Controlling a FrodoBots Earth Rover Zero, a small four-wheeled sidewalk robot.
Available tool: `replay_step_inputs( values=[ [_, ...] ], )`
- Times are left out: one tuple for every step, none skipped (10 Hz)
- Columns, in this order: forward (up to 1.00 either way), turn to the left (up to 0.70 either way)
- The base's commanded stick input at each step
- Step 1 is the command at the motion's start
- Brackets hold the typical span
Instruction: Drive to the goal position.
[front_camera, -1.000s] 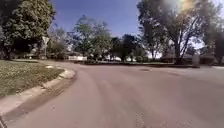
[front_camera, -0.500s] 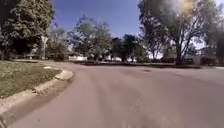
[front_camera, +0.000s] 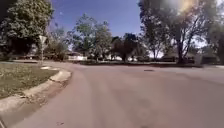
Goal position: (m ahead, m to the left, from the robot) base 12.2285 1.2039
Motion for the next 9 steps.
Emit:
replay_step_inputs(
  values=[
    [0.7, 0.0],
    [0.7, 0.0],
    [0.7, 0.0],
    [0.7, 0.0],
    [0.7, 0.0],
    [0.7, 0.0],
    [0.7, 0.0],
    [0.7, 0.0],
    [0.7, 0.0]
  ],
)
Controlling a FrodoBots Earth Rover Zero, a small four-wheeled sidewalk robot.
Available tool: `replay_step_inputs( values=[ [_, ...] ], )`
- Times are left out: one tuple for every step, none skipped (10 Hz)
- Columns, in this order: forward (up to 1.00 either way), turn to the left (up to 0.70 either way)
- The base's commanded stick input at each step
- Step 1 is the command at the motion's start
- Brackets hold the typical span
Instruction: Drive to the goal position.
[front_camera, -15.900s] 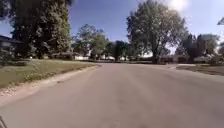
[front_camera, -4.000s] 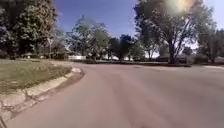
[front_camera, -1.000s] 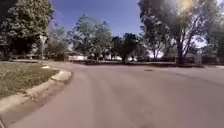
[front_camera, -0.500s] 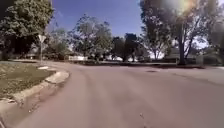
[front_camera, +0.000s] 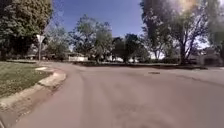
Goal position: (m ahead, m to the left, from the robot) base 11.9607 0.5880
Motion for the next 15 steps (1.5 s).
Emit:
replay_step_inputs(
  values=[
    [0.7, 0.0],
    [0.7, 0.0],
    [0.7, 0.0],
    [0.7, 0.0],
    [0.7, 0.12],
    [0.7, 0.32],
    [0.7, 0.35],
    [0.7, 0.35],
    [0.7, 0.35],
    [0.7, 0.24],
    [0.7, 0.01],
    [0.7, 0.0],
    [0.7, 0.0],
    [0.7, 0.0],
    [0.7, 0.0]
  ],
)
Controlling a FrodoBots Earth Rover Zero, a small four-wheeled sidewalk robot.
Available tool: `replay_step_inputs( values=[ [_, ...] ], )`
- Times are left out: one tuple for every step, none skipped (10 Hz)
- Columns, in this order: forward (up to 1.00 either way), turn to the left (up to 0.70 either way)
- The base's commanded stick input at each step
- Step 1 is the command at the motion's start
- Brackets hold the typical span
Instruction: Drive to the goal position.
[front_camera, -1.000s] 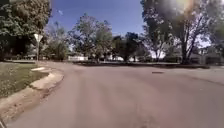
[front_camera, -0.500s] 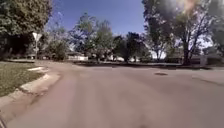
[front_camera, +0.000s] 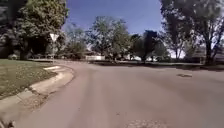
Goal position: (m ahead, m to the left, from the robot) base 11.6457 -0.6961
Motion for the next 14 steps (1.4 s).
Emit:
replay_step_inputs(
  values=[
    [0.7, 0.0],
    [0.7, 0.0],
    [0.7, 0.0],
    [0.7, 0.0],
    [0.7, 0.0],
    [0.7, 0.0],
    [0.7, 0.0],
    [0.7, 0.0],
    [0.7, 0.0],
    [0.7, 0.0],
    [0.7, 0.0],
    [0.7, 0.0],
    [0.7, 0.0],
    [0.7, 0.0]
  ],
)
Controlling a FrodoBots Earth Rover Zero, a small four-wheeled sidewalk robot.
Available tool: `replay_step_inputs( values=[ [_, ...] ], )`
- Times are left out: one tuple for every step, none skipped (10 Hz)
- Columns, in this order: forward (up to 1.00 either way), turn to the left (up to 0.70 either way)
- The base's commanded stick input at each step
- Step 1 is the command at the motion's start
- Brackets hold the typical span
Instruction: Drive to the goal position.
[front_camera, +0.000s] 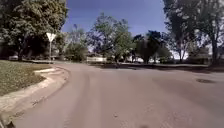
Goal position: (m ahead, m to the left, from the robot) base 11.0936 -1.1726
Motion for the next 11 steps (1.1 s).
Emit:
replay_step_inputs(
  values=[
    [0.7, 0.0],
    [0.7, 0.0],
    [0.7, 0.0],
    [0.7, 0.0],
    [0.7, 0.0],
    [0.7, 0.0],
    [0.7, 0.0],
    [0.7, 0.0],
    [0.7, 0.0],
    [0.7, 0.0],
    [0.7, 0.0]
  ],
)
